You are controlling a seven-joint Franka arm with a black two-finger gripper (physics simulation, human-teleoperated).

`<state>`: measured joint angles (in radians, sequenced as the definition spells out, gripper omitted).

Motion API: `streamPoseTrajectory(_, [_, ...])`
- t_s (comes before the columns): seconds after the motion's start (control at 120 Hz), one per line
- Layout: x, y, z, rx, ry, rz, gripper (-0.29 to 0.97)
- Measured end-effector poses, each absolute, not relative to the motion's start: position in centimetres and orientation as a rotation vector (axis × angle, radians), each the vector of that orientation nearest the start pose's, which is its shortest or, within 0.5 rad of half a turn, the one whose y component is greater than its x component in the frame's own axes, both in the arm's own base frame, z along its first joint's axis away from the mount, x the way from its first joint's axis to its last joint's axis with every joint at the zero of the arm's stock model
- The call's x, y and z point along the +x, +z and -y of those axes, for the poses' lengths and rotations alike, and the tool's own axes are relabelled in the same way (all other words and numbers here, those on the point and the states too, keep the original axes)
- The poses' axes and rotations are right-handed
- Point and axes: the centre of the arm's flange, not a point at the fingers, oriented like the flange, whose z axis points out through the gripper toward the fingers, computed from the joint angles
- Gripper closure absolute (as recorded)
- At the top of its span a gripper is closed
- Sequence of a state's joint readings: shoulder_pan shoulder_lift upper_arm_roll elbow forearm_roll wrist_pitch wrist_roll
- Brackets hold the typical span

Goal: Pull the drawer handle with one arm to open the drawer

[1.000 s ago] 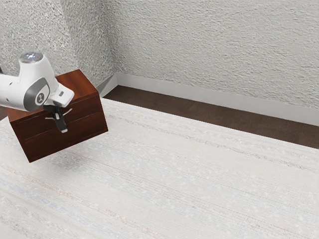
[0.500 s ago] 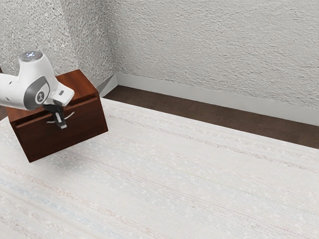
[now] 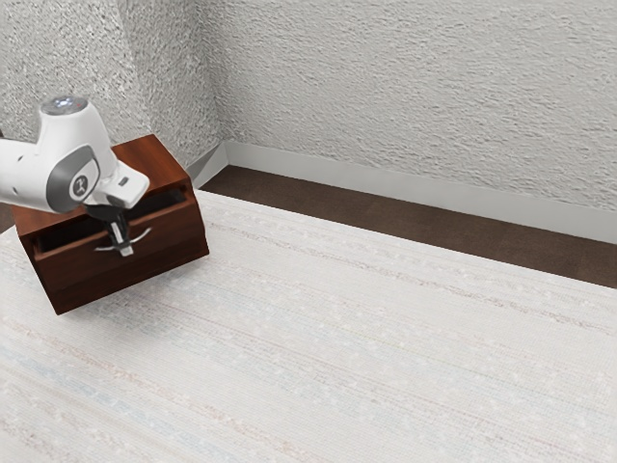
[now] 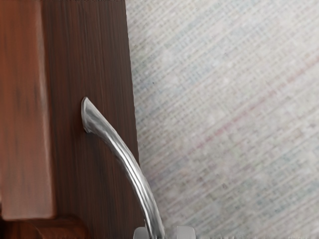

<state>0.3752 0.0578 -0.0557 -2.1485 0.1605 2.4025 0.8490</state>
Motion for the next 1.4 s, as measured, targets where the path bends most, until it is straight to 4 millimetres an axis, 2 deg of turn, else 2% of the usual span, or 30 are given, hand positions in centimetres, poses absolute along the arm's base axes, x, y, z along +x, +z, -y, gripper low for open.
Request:
streamPoseTrajectory(0.325, [51.3, 40.2, -13.7, -2.780, -0.136, -0.947, 0.79])
streamPoseTrajectory(0.867, [49.0, 40.2, -9.2, -2.780, -0.121, -0.922, 0.78])
streamPoseTrajectory(1.017, [48.4, 40.5, -6.6, -2.760, -0.130, -0.950, 0.79])
streamPoseTrajectory(1.167, [47.7, 40.6, -6.1, -2.763, -0.133, -0.925, 0.79])
streamPoseTrajectory(1.225, [47.5, 40.7, -6.0, -2.771, -0.137, -0.908, 0.74])
streamPoseTrajectory(1.342, [47.0, 41.4, -5.8, -2.776, -0.153, -0.883, 0.52])
streamPoseTrajectory(1.4, [46.5, 43.0, -5.3, -2.772, -0.186, -0.863, 0.41])
